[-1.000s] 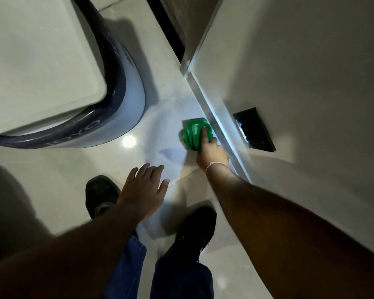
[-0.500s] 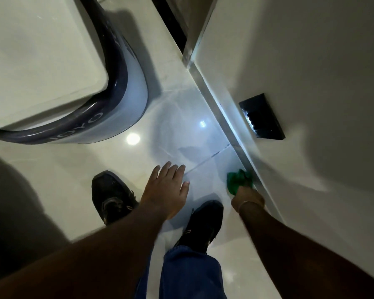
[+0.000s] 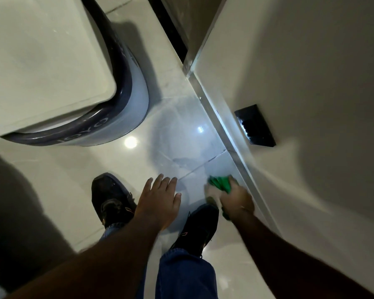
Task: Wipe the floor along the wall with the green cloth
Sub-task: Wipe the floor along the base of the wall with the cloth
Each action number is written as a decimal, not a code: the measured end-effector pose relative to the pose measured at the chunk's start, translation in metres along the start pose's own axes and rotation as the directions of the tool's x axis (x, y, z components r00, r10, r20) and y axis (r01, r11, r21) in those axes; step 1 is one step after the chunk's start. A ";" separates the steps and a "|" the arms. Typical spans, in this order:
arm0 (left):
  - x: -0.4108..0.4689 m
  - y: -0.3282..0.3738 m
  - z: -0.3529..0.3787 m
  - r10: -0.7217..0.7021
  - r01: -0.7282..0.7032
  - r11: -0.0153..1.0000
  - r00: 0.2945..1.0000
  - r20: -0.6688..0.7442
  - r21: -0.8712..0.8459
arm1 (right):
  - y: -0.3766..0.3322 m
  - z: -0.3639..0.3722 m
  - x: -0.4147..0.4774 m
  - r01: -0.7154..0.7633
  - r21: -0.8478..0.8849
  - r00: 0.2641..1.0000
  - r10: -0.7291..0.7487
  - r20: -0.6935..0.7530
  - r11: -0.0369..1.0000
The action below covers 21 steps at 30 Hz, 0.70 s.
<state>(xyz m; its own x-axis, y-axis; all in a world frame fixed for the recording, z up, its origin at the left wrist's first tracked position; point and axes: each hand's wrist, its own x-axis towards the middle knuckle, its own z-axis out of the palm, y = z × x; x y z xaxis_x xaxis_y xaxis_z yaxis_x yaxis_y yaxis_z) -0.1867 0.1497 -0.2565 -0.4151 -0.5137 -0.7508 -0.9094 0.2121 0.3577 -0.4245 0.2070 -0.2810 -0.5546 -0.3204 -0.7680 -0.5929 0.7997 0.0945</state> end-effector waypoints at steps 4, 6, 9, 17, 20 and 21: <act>0.013 0.003 -0.008 -0.059 0.055 0.997 0.996 -0.072 -0.059 | -0.100 -0.031 0.012 0.389 -0.070 0.909 -0.395 -0.133 0.919; 0.021 0.002 -0.011 -0.069 0.064 0.995 0.995 -0.071 -0.079 | -0.151 -0.045 0.035 0.508 -0.107 0.837 -0.519 -0.174 0.855; 0.029 -0.005 -0.015 -0.056 0.052 0.996 0.997 -0.053 -0.066 | -0.212 -0.060 0.070 0.573 -0.222 0.769 -0.611 -0.187 0.789; 0.028 -0.031 -0.016 -0.086 0.085 0.996 0.995 -0.041 -0.038 | -0.226 -0.063 0.099 0.373 -0.329 0.914 -0.404 -0.029 0.867; 0.029 -0.033 -0.015 -0.071 0.071 0.997 0.997 -0.040 -0.005 | -0.198 -0.066 0.096 0.363 -0.302 0.925 -0.379 0.006 0.882; 0.029 -0.033 -0.015 -0.064 0.064 0.998 0.996 -0.057 -0.002 | -0.186 -0.068 0.092 0.355 -0.300 0.929 -0.369 0.011 0.886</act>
<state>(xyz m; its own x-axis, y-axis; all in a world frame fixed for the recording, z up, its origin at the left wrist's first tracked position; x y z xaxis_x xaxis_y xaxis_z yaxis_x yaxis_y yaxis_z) -0.1678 0.1158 -0.2818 -0.3542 -0.5730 -0.7391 -0.9340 0.1774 0.3102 -0.4049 -0.0060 -0.3266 -0.2906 -0.5873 -0.7554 -0.8969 0.4423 0.0012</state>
